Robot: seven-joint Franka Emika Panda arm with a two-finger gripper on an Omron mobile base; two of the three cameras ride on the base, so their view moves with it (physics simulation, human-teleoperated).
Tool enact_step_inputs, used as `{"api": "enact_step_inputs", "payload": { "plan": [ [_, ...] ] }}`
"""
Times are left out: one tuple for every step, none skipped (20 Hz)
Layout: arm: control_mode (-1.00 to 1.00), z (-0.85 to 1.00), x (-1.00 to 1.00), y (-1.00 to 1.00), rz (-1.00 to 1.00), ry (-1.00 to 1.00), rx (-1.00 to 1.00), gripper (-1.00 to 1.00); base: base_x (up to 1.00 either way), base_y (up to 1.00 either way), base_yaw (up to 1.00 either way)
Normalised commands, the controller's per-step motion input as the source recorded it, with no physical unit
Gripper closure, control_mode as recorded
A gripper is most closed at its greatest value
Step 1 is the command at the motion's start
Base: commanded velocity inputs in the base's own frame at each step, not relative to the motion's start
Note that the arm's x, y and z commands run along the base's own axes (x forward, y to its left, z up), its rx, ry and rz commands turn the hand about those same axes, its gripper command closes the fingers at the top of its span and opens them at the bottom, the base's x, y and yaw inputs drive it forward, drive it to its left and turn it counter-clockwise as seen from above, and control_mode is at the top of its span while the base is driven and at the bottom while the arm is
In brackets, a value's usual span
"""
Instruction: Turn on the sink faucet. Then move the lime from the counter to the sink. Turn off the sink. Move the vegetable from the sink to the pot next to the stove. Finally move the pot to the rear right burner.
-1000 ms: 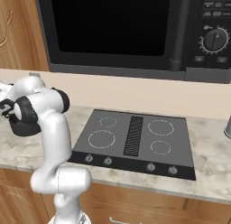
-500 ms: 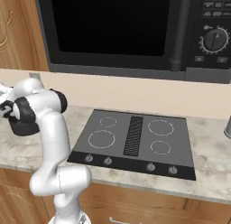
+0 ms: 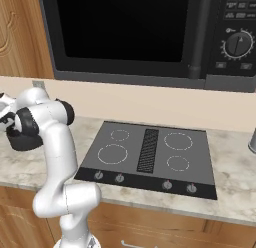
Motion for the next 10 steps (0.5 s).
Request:
{"api": "enact_step_inputs", "payload": {
  "plan": [
    [-1.00,-0.31,0.00,-0.15,0.00,0.00,0.07,1.00,0.00,0.00,0.00],
    [-1.00,-0.24,0.00,-0.14,0.00,0.00,0.07,-1.00,0.00,0.00,0.00],
    [-1.00,-0.25,-0.03,-0.13,0.00,0.00,0.06,-1.00,0.00,0.00,0.00],
    [-1.00,-0.18,-0.06,-0.11,0.00,0.00,0.06,-1.00,0.00,0.00,0.00],
    [-1.00,-0.01,0.00,-0.15,0.00,0.00,0.07,-1.00,0.00,0.00,0.00],
    [-1.00,0.00,-0.02,-0.12,0.00,-0.03,0.06,-1.00,0.00,0.00,0.00],
    [-1.00,0.00,0.00,-0.04,0.00,-0.03,0.05,-1.00,0.00,0.00,0.00],
    [-1.00,0.00,-0.02,-0.04,0.00,-0.04,0.04,-1.00,0.00,0.00,0.00],
    [-1.00,0.00,-0.06,-0.05,0.00,-0.03,0.04,-1.00,0.00,0.00,0.00],
    [-1.00,0.00,-0.08,-0.02,0.00,-0.03,0.04,-1.00,0.00,0.00,0.00]
  ]
}}
